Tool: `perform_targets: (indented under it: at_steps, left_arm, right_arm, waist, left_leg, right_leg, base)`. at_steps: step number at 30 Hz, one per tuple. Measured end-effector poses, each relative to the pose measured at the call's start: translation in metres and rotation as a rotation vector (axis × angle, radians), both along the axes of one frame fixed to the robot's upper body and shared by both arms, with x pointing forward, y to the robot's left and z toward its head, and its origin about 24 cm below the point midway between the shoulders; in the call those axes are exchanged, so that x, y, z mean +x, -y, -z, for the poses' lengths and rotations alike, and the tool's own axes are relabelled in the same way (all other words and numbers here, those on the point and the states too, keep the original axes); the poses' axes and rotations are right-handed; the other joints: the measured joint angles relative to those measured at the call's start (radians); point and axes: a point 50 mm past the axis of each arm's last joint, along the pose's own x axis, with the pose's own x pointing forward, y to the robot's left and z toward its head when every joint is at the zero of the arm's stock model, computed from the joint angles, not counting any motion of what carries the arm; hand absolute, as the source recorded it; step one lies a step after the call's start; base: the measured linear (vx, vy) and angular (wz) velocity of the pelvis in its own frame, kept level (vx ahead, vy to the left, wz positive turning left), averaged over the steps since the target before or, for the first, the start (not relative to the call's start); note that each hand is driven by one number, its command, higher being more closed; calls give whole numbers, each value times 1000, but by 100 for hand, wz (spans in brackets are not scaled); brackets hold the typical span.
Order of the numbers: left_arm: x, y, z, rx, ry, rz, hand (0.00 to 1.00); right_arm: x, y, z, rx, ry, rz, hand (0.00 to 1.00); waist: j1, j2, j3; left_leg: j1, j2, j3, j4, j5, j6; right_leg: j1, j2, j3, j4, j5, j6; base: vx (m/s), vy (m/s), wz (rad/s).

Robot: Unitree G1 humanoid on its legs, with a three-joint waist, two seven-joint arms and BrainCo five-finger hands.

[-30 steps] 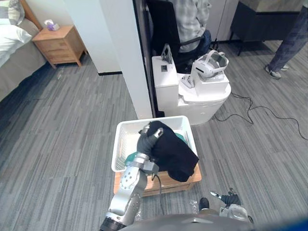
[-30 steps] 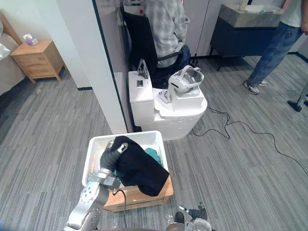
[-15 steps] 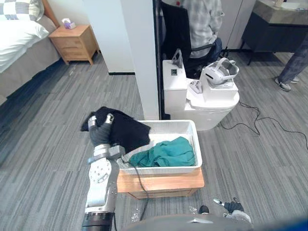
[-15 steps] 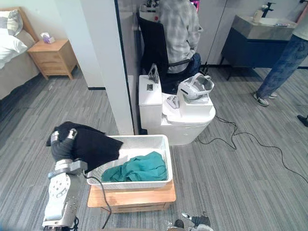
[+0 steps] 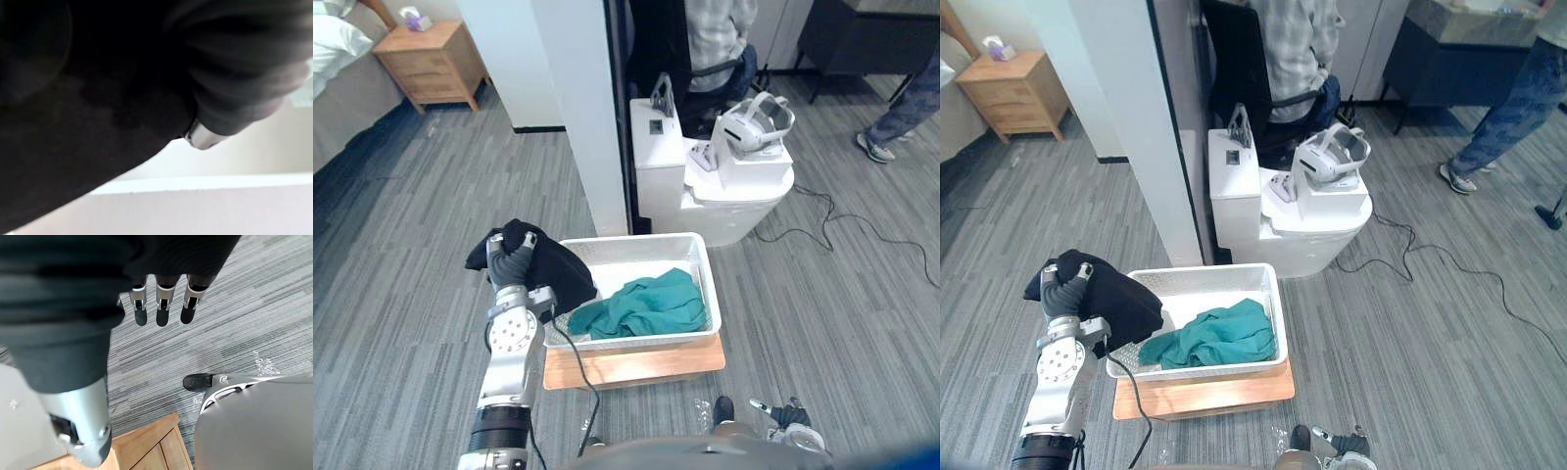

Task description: Tidy the bed and pick cloth on bed and put in laundry

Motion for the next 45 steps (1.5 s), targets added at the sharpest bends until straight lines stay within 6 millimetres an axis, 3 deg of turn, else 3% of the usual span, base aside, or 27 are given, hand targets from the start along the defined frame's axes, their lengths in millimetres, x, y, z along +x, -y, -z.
perform_targets:
  at_steps: [8,16,24,27,28,31,38,39,45]
  left_arm:
    - [2,11,2,39,-23,65,100]
    - [-3,50,19,26,-85,276,100]
    - [-11,85,31,-7,-127,444,100]
    - [-10,85,40,-9,-166,442,100]
    - [-9,84,45,-8,-193,434,100]
    - [-3,74,55,19,-246,376,100]
    - [23,59,41,79,-230,277,100]
    - [28,58,38,81,-221,261,0]
    - [33,53,43,98,-262,242,0]
  right_arm:
    - [-1,11,-2,-22,2,33,0]
    - [-1,16,-3,-34,4,32,0]
    - [5,21,-7,-64,15,-8,0]
    - [12,21,-9,-77,31,-47,0]
    - [16,20,-11,-81,44,-61,0]
    - [23,17,-13,-88,68,-83,0]
    - [42,16,-20,-100,121,-89,0]
    - [44,16,-21,-105,134,-89,0]
    - [54,15,-25,-119,159,-82,0]
  waist:
    - [-15,40,31]
    - [-45,80,55]
    - [-55,107,72]
    - [-61,109,80]
    - [-73,106,90]
    - [-74,93,108]
    - [-82,92,166]
    - [-82,93,172]
    - [-90,96,201]
  left_leg:
    - [6,-2,30,20,-27,3]
    - [19,-8,57,35,-48,8]
    - [18,-10,66,35,-51,6]
    - [17,-8,86,35,-55,2]
    - [16,-6,87,35,-56,1]
    - [-10,0,112,38,-57,-3]
    - [-77,7,139,50,-54,-7]
    - [-91,6,141,50,-54,-7]
    - [-105,2,170,54,-54,-7]
  right_leg:
    - [-3,-1,15,0,4,4]
    - [-3,-6,31,-1,6,7]
    - [-12,-6,39,-6,7,8]
    - [-25,-1,55,-6,8,12]
    - [-26,2,56,-6,8,12]
    - [-69,12,83,-4,14,15]
    - [-157,22,93,-1,36,2]
    - [-175,23,93,-1,41,1]
    - [-206,25,108,-1,64,-3]
  base:
    - [5,-9,-11]
    - [-3,-9,-10]
    - [-15,-21,-4]
    - [-34,-38,-20]
    - [-34,-43,-10]
    - [-24,-49,-22]
    - [3,-59,-13]
    - [-6,-44,-8]
    - [-7,-37,-14]
